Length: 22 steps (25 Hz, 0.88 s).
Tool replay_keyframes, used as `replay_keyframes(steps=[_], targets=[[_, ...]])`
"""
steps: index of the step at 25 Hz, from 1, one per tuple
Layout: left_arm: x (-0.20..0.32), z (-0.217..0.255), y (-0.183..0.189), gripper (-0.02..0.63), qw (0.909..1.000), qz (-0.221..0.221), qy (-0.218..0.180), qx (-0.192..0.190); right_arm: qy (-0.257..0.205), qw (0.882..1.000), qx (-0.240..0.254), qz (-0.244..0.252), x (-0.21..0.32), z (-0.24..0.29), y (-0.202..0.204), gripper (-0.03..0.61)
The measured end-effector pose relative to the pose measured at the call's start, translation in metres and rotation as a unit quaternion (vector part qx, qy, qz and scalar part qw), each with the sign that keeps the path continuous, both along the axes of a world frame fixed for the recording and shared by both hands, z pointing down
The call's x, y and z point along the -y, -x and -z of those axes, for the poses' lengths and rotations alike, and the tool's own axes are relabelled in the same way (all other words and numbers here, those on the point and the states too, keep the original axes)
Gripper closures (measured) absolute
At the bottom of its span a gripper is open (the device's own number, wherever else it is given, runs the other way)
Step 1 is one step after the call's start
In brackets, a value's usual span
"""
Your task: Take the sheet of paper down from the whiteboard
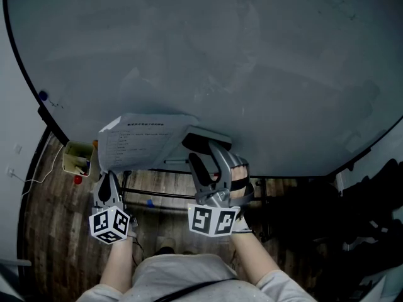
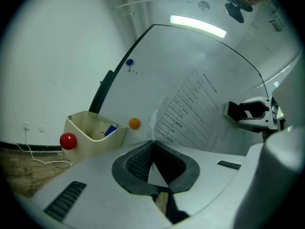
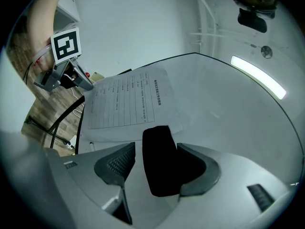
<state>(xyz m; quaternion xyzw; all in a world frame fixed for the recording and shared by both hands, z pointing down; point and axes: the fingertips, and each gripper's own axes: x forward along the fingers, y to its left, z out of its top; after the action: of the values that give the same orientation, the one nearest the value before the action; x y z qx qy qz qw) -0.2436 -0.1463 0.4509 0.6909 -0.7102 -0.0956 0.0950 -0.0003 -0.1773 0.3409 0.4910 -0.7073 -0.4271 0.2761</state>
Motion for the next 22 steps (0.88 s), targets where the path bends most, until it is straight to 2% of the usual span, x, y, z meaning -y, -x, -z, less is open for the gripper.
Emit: replay_keyframes(steps=[10,14,22], targets=[[-0.007,-0.003,0.002,0.598,1.0,0.004,0.002,-0.004,-0.01,1.0,0.004,0.007,-0.007,0.001,0.005,0.316],[-0.011,-0.003,0.001,0.598,1.0,0.007,0.003,-0.004,-0.02,0.999,-0.002,0.025,-0.014,0.001,0.012,0.319],[-0.017,-0.003,0.005,0.598,0.9999,0.011,0.004,-0.003,-0.001,0.999,-0.006,0.052,-0.021,-0.015,0.033,0.45]])
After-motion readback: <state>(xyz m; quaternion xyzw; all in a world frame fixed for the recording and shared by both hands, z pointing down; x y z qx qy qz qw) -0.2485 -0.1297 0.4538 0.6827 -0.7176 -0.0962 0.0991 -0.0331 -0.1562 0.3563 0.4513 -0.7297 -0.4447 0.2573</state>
